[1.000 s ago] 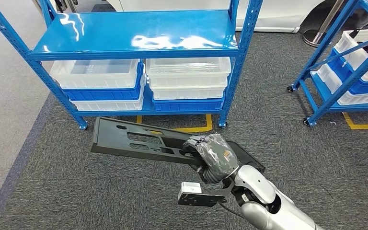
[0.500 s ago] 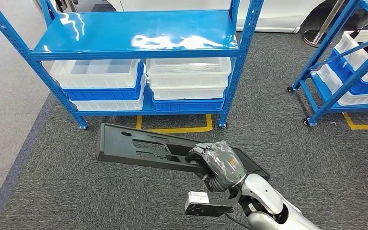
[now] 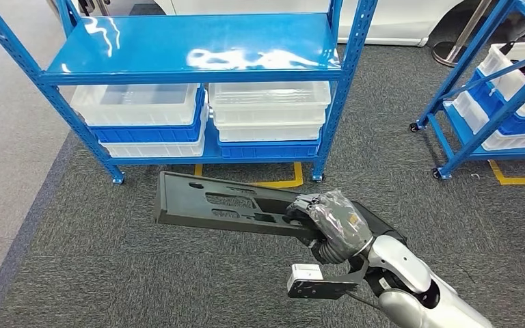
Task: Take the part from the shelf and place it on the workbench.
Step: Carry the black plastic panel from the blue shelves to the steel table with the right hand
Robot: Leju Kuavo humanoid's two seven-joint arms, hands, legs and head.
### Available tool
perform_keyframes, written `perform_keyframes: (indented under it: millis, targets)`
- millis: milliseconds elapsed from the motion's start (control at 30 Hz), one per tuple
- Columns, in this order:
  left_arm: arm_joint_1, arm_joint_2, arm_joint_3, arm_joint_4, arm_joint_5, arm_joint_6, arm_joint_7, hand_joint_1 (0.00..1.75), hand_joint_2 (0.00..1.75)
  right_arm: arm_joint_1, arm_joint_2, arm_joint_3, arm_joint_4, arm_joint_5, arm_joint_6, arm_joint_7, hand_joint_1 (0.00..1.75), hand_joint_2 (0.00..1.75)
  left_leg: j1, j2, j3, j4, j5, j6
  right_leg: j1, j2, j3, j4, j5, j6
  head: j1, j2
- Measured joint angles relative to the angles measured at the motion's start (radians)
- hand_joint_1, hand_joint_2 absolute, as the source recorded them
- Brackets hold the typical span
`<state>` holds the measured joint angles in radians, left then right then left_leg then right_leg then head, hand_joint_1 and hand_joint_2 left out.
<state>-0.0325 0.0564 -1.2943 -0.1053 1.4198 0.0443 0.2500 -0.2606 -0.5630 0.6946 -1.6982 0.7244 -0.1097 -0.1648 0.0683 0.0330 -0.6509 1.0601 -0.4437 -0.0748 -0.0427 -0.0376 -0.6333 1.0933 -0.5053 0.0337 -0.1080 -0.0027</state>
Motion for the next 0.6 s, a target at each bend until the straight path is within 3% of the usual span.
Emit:
perform_keyframes:
  millis: [400, 600]
  targets:
    - [-0.001, 0.0, 0.0, 0.0, -0.001, -0.006, 0.013, 0.0, 1.75, 0.051, -0.01, -0.004, -0.012, 0.055, -0.04, 0.0, 1.75, 1.75, 0.0, 0.0, 0.0, -0.006, -0.001, 0.0, 0.0, 0.0, 0.002, -0.008, 0.0, 0.002, 0.0, 0.0]
    - [0.0, 0.0, 0.0, 0.0, 0.001, -0.005, 0.006, 0.0, 1.75, 0.05, 0.036, 0.01, -0.006, 0.1, -0.038, 0.018, 1.75, 1.75, 0.0, 0.0, 0.0, -0.008, -0.001, 0.0, 0.0, 0.0, 0.002, -0.009, 0.0, 0.002, 0.0, 0.0]
